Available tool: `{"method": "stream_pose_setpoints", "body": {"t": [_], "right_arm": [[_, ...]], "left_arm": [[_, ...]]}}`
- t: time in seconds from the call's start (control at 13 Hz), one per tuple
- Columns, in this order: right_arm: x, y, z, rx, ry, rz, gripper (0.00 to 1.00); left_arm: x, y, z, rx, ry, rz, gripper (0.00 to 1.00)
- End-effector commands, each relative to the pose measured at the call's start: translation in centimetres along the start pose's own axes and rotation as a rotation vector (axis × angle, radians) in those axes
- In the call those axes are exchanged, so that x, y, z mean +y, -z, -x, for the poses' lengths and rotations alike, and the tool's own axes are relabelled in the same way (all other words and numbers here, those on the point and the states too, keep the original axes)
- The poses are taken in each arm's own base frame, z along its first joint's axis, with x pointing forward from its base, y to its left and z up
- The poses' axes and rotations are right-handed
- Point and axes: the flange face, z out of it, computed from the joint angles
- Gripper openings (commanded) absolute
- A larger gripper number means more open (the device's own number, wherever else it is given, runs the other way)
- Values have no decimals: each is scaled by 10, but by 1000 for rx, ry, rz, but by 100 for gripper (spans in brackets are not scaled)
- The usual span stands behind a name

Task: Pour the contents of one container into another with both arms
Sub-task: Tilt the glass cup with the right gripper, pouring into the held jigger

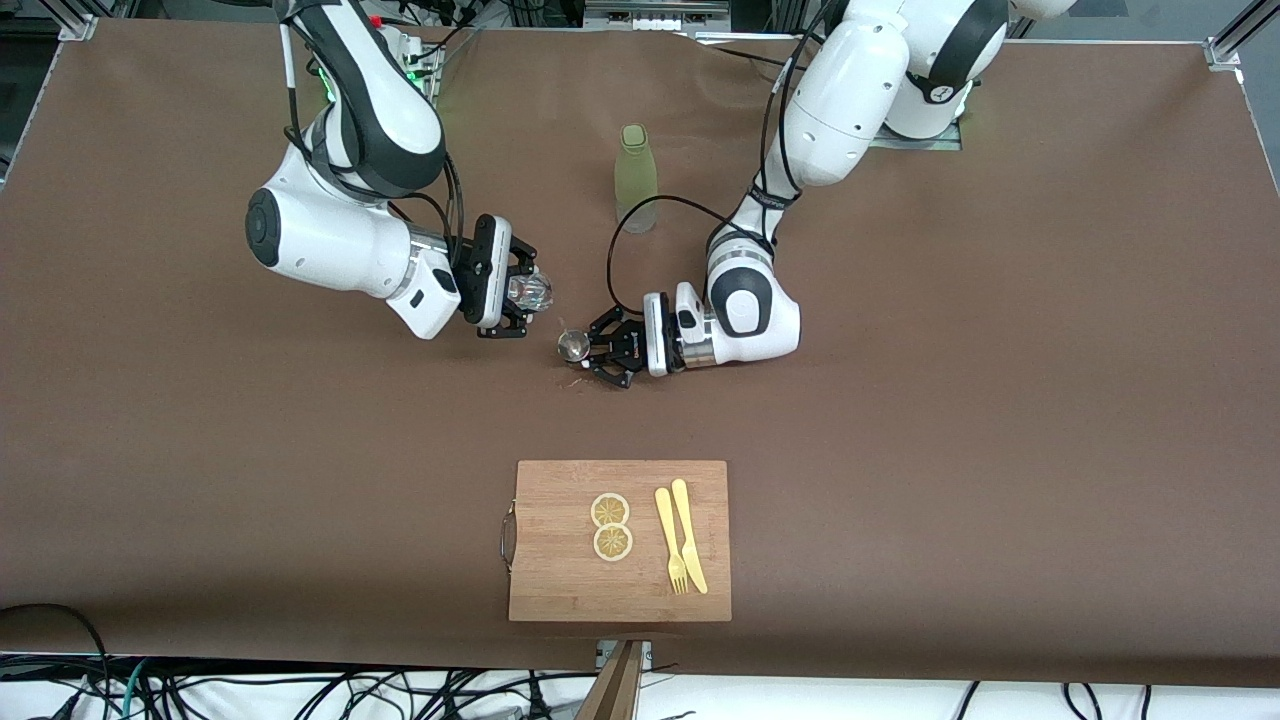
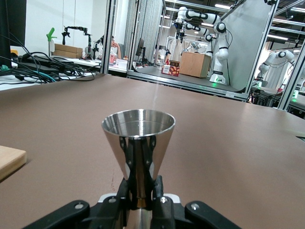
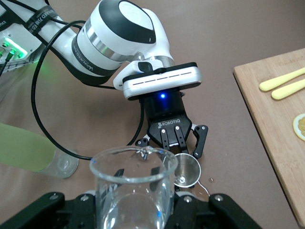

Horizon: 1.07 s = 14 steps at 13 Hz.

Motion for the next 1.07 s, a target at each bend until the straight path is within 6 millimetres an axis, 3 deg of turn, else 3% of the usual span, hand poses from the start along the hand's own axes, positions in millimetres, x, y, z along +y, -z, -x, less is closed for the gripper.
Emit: {"method": "stream_pose_setpoints", "body": {"t": [0.0,1.0], "right_arm": [[-3,5,-6,-14,-9,15,27],[-2,-12,-12,-43,-59,61,27]], "left_arm": [[-3,-8,-1,9,-21,-26,0],[-3,-6,1,-18,-29,-47,0]]}}
